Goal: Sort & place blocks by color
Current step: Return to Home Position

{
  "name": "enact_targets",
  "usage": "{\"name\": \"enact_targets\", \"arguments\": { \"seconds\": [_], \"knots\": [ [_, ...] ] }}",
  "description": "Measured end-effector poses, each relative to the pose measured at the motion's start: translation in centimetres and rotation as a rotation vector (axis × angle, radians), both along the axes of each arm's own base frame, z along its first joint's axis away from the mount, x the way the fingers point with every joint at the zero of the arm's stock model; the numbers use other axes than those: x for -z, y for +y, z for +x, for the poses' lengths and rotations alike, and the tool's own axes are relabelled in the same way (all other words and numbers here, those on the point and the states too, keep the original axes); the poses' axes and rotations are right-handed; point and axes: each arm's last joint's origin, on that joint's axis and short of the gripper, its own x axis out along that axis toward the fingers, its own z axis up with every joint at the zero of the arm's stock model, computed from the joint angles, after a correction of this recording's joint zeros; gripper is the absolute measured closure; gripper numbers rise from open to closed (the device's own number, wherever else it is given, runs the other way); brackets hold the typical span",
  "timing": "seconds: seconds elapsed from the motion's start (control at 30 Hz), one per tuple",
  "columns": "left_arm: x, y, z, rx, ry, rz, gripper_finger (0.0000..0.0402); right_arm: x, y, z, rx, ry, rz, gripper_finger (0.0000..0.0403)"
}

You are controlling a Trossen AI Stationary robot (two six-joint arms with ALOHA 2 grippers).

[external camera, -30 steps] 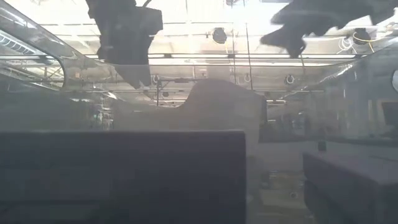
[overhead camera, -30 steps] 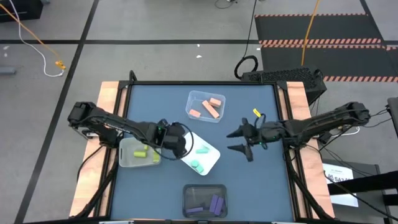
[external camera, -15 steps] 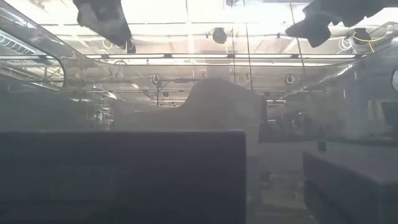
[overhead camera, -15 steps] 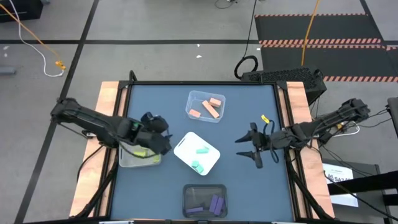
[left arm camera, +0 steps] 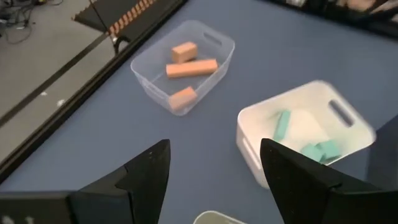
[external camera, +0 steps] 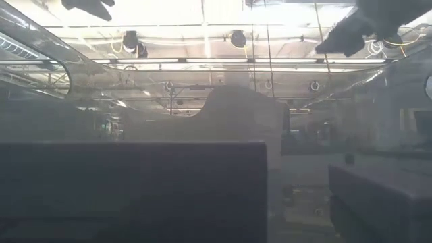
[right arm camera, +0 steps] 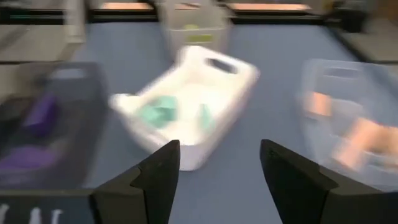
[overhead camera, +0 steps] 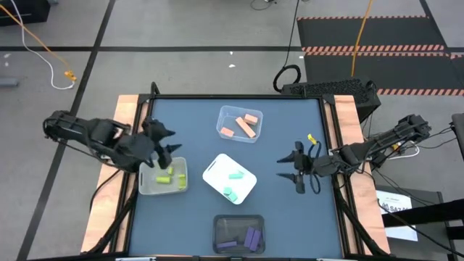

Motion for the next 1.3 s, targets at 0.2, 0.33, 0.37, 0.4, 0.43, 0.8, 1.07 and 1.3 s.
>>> {"name": "enact_targets", "arguments": {
  "seconds": [0.2,0.33,0.37,0.4,0.43,0.8,1.07,1.3],
  "knots": [
    [-1.1,0.7,-1.7,-0.003,-0.079,0.021,0.0151,2.2,-1.2,-0.8,0.095,-0.086,0.015,0.0190],
    [-1.4,1.0,-2.4,-0.011,-0.105,0.012,0.0151,4.6,-1.9,-1.7,0.109,-0.172,0.027,0.0190],
    [-1.4,1.0,-2.5,-0.011,-0.110,0.011,0.0151,5.2,-2.1,-1.9,0.114,-0.193,0.032,0.0190],
    [-1.5,1.1,-2.7,-0.008,-0.114,0.012,0.0151,5.7,-2.3,-2.1,0.122,-0.221,0.042,0.0190],
    [-1.6,1.1,-2.8,-0.005,-0.118,0.015,0.0151,6.0,-2.5,-2.3,0.128,-0.252,0.053,0.0190],
    [-2.1,1.6,-4.0,0.111,-0.062,0.241,0.0151,6.9,-3.4,-3.4,0.154,-0.425,0.053,0.0190],
    [-2.6,2.0,-4.0,0.096,0.013,0.521,0.0151,6.6,-4.4,-3.5,0.218,-0.455,0.016,0.0190],
    [-3.4,3.3,-5.2,-0.063,-0.014,0.606,0.0151,6.5,-5.2,-3.4,0.296,-0.473,0.079,0.0190]
  ]
}}
